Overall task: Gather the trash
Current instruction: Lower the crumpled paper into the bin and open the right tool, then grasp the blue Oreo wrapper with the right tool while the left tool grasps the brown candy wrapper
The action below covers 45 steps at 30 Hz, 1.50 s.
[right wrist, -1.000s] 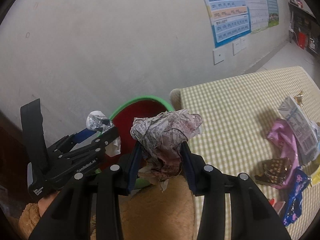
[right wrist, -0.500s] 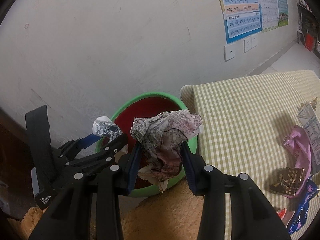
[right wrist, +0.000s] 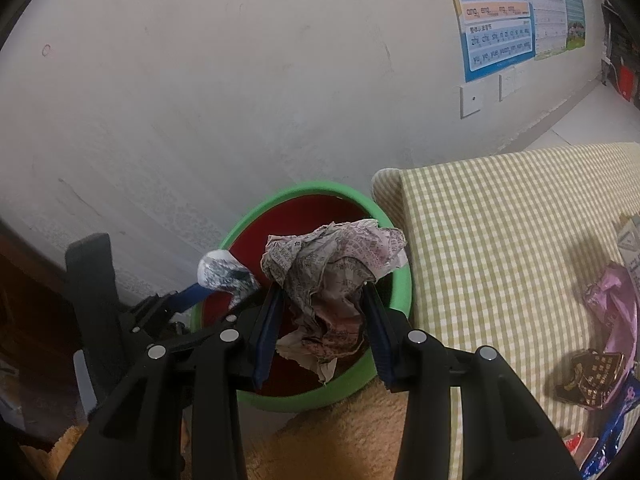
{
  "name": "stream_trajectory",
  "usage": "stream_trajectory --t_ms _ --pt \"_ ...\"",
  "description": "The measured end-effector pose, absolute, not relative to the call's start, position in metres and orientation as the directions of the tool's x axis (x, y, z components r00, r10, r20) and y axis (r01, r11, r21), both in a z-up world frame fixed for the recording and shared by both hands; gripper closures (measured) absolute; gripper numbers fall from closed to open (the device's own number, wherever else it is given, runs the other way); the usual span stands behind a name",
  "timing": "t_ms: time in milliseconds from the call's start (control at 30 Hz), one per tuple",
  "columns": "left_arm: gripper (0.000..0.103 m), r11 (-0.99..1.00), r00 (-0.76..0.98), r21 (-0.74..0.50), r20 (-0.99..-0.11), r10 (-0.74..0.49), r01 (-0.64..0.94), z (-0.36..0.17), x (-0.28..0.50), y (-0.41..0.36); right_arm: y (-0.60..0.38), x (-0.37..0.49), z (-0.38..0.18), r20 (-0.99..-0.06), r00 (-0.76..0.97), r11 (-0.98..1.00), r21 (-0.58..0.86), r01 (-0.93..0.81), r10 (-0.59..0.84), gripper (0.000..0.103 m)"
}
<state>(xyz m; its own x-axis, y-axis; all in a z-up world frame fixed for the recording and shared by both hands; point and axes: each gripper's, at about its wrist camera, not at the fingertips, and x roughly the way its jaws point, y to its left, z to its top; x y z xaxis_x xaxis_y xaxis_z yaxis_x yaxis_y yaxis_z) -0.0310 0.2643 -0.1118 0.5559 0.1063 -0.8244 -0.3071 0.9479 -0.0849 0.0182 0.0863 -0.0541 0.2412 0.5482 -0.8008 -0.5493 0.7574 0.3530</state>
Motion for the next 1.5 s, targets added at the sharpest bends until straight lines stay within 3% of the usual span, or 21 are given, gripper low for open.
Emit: stream_trajectory --t_ms 333,400,433,467,767,900,1067,1167,1267,1500 --pt "0.033 0.949 0.527 -0.071 -0.843 0.107 -0.306 -0.123 -0.024 0.264 0.097 0.020 -0.056 -0.793 0.228 0.740 0.365 -0.565 0.565 0.062" --pt "0.030 0.948 0.516 -0.057 -0.848 0.120 -0.314 -0.125 -0.024 0.264 0.097 0.021 -0.056 -0.790 0.225 0.737 0.370 -0.566 0.570 0.047" --pt "0.024 0.947 0.511 -0.055 -0.851 0.122 -0.317 -0.127 -0.024 0.264 0.097 0.020 -0.056 -0.786 0.225 0.735 0.377 -0.564 0.576 0.044" --pt "0.020 0.946 0.507 -0.055 -0.853 0.122 -0.320 -0.127 -0.023 0.265 0.095 0.019 -0.055 -0.781 0.227 0.733 0.383 -0.562 0.582 0.044" --pt "0.020 0.948 0.520 -0.045 -0.844 0.133 -0.315 -0.119 -0.025 0.259 0.052 0.013 -0.041 -0.773 0.280 0.763 0.369 -0.531 0.569 0.043" --pt "0.020 0.956 0.541 -0.041 -0.831 0.130 -0.292 -0.108 -0.026 0.249 -0.010 0.015 -0.036 -0.792 0.368 0.835 0.297 -0.464 0.486 0.042" --pt "0.020 0.970 0.563 -0.038 -0.820 0.107 -0.240 -0.097 -0.024 0.226 -0.117 0.021 -0.050 -0.842 0.458 0.951 0.187 -0.248 0.285 0.042" --pt "0.020 0.982 0.573 -0.027 -0.815 0.086 -0.186 -0.092 -0.021 0.202 -0.168 0.018 -0.073 -0.885 0.424 0.980 0.152 -0.128 0.192 0.041" --pt "0.020 0.992 0.576 -0.017 -0.815 0.057 -0.123 -0.087 -0.016 0.174 -0.193 0.018 -0.099 -0.913 0.364 0.983 0.178 -0.049 0.183 0.040" --pt "0.016 0.997 0.569 -0.019 -0.820 -0.061 0.080 -0.076 -0.002 0.092 -0.186 0.016 -0.133 -0.945 0.285 0.986 0.141 -0.093 0.162 0.039"
